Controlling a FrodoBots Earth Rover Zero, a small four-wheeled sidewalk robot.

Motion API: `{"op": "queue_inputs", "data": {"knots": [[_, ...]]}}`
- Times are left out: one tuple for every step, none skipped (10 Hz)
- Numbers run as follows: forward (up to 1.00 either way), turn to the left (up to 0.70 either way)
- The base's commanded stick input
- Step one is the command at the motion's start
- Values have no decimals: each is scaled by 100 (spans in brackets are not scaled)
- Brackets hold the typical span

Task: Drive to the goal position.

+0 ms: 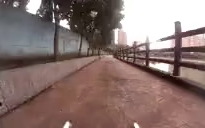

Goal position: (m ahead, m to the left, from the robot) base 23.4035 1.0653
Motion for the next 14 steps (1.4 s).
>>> {"op": "queue_inputs", "data": {"knots": [[70,-2],[70,-32],[70,-35],[70,-35],[70,-35],[70,-3],[70,0],[70,0],[70,0],[70,0],[70,0],[70,0],[70,0],[70,0]]}}
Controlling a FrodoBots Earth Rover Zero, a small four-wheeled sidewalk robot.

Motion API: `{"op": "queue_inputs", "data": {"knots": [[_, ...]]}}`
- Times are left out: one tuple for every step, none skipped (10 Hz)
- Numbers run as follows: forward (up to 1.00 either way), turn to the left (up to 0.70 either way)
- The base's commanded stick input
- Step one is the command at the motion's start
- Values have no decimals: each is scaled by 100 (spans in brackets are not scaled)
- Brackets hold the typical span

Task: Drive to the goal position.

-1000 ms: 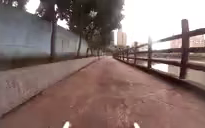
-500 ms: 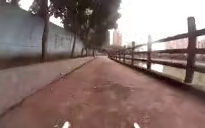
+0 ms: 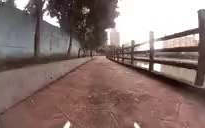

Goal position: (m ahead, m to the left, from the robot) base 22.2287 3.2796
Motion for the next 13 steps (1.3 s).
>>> {"op": "queue_inputs", "data": {"knots": [[70,0],[70,0],[70,0],[70,0],[70,0],[70,0],[70,0],[70,0],[70,0],[70,0],[70,0],[70,0],[70,0]]}}
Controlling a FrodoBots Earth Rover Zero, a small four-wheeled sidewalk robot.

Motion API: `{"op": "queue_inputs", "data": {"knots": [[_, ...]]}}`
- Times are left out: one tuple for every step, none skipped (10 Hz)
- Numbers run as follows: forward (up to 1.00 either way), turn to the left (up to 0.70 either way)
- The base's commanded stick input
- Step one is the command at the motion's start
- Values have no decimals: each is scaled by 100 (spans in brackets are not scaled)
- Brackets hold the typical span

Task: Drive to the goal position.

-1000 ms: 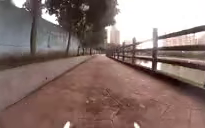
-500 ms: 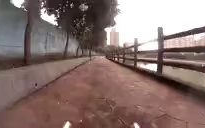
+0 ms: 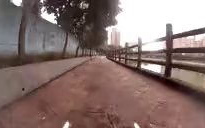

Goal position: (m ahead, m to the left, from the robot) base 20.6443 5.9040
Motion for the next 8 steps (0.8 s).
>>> {"op": "queue_inputs", "data": {"knots": [[70,0],[70,0],[70,0],[70,0],[70,0],[70,0],[70,0],[70,0]]}}
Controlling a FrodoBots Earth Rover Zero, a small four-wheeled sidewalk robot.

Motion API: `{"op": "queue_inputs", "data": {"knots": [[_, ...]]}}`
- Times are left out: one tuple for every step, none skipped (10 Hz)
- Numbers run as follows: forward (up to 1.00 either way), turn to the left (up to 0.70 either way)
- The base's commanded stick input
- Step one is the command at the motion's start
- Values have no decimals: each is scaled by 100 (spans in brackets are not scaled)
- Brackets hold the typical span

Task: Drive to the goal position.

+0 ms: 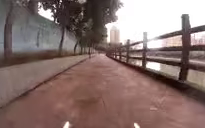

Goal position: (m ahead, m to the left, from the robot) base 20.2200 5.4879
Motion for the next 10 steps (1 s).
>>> {"op": "queue_inputs", "data": {"knots": [[70,0],[70,0],[70,0],[70,0],[70,0],[70,0],[70,0],[70,0],[70,0],[70,0]]}}
